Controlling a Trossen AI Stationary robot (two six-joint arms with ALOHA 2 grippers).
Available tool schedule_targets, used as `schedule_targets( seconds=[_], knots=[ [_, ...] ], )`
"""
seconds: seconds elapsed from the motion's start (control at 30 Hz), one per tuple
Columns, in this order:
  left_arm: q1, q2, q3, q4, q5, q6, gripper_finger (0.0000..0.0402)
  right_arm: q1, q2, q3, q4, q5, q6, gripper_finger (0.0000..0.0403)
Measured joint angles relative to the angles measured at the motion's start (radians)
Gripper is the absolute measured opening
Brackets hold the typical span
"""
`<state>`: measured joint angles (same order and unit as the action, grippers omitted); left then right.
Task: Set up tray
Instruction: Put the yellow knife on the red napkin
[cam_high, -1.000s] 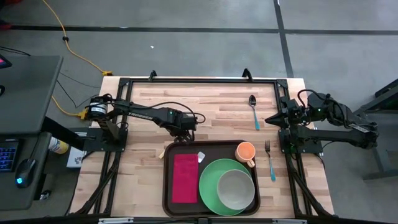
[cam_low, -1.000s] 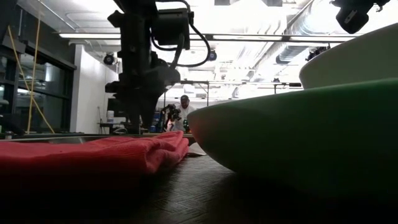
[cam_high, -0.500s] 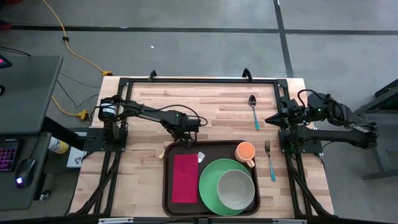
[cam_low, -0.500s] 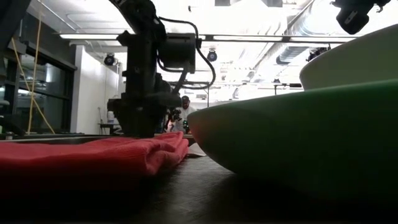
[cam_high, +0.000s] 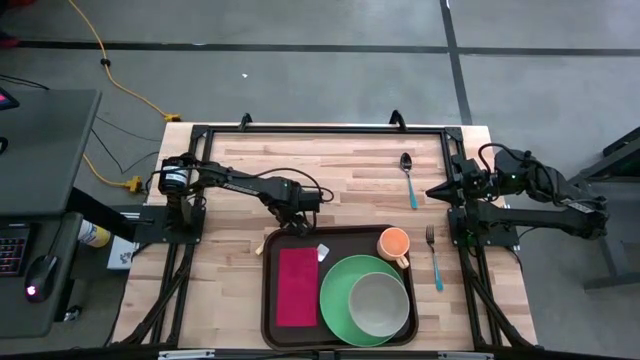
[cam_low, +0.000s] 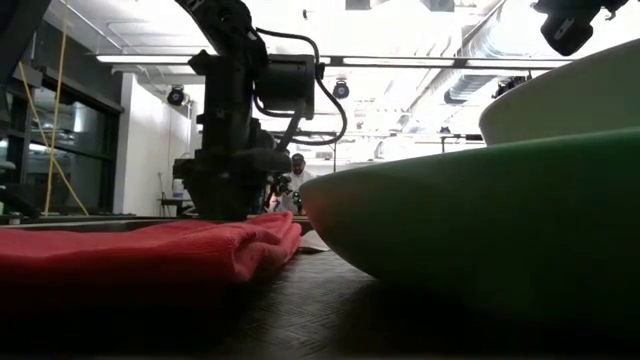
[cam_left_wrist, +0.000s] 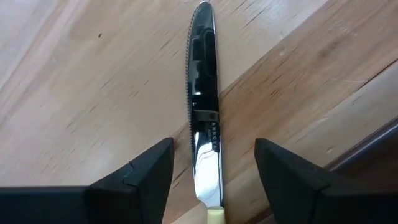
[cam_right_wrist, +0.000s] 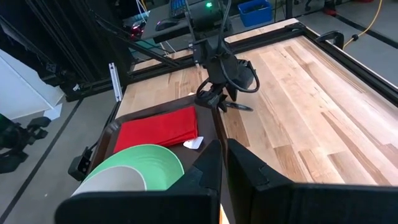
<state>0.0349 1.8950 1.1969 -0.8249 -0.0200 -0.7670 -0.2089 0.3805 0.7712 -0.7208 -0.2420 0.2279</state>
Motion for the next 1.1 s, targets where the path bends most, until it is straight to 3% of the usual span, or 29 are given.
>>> schedule_targets(
  seconds=[0.6,1.1],
  knots=[
    [0.014,-0.001,-0.058,0.055,0.03,0.017,0.025,0.0,0.0,0.0,0.0,0.0,-0.001,0.0],
    [0.023,-0.001,-0.06,0.059,0.019,0.038,0.0126,0.0,0.0,0.0,-0.001,0.0,-0.005,0.0]
  ],
)
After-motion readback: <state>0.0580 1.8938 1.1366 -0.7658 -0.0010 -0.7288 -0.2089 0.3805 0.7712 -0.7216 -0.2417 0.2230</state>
